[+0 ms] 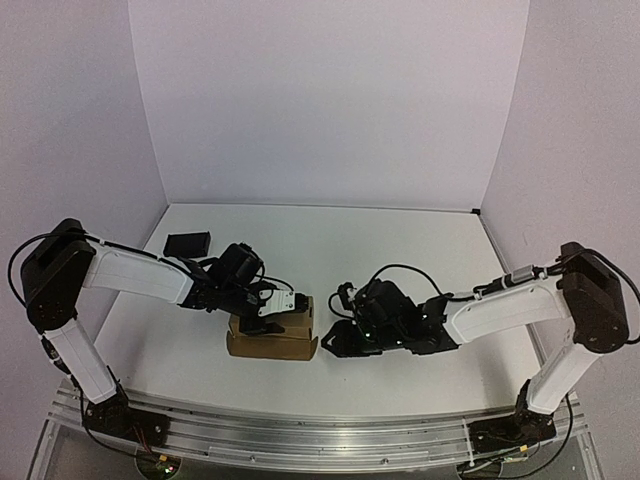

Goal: Fold the paper box

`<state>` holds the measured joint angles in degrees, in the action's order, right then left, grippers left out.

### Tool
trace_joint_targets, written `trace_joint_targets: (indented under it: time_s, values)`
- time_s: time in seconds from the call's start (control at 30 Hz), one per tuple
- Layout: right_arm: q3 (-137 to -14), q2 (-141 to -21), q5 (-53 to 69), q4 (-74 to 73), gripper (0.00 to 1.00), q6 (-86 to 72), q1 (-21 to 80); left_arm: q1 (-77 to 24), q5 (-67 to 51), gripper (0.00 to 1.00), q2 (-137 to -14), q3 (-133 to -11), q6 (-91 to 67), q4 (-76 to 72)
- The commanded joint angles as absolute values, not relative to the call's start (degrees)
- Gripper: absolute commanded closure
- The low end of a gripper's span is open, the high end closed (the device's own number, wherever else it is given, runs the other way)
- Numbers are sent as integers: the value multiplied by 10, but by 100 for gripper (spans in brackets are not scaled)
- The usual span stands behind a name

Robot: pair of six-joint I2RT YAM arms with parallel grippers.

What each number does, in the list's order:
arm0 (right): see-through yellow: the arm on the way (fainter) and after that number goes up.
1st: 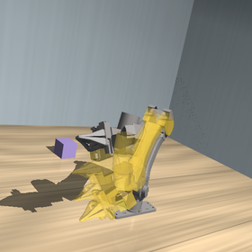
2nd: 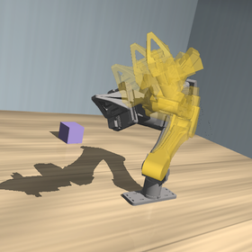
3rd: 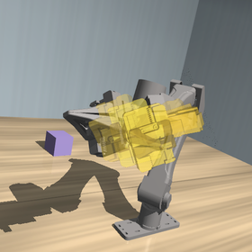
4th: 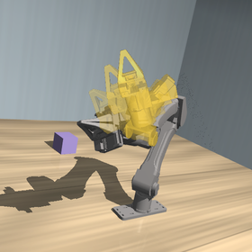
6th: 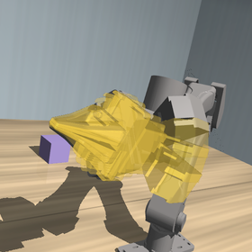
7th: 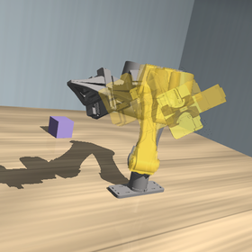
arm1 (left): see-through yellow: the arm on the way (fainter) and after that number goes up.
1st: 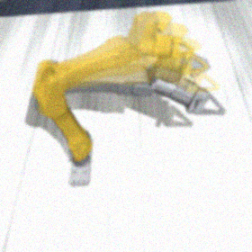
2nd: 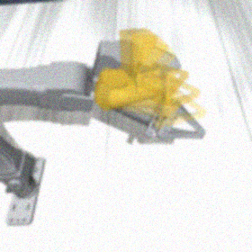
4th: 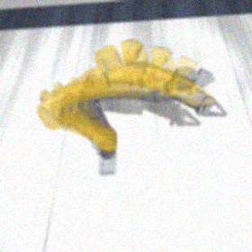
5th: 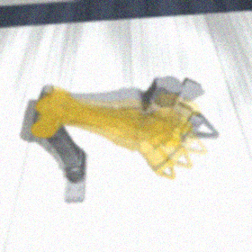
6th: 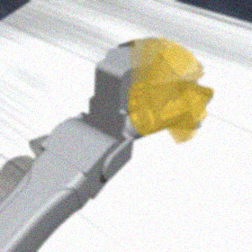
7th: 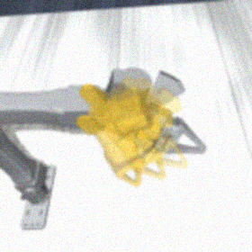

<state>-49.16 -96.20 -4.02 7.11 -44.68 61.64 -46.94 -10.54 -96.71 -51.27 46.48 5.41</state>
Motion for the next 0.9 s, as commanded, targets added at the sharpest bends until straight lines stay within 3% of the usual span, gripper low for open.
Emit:
trace_joint_targets:
  time_s: [0.0, 0.1, 0.13, 0.33, 0.87]
  values:
    - [-469, -961, -110, 76, 84, -408, 629, -474, -110, 41, -976, -495, 462, 98]
    - [-477, -993, -116, 80, 99, -463, 629, -473, -108, 41, -975, -494, 464, 96]
    - [-479, -1007, -111, 84, 100, -476, 628, -474, -109, 41, -975, -493, 463, 97]
    - [-500, -1069, -38, 160, 100, -515, 629, -474, -116, 41, -976, -492, 464, 98]
    - [-549, -1121, -43, 185, 100, -529, 616, -475, -116, 41, -975, -491, 463, 101]
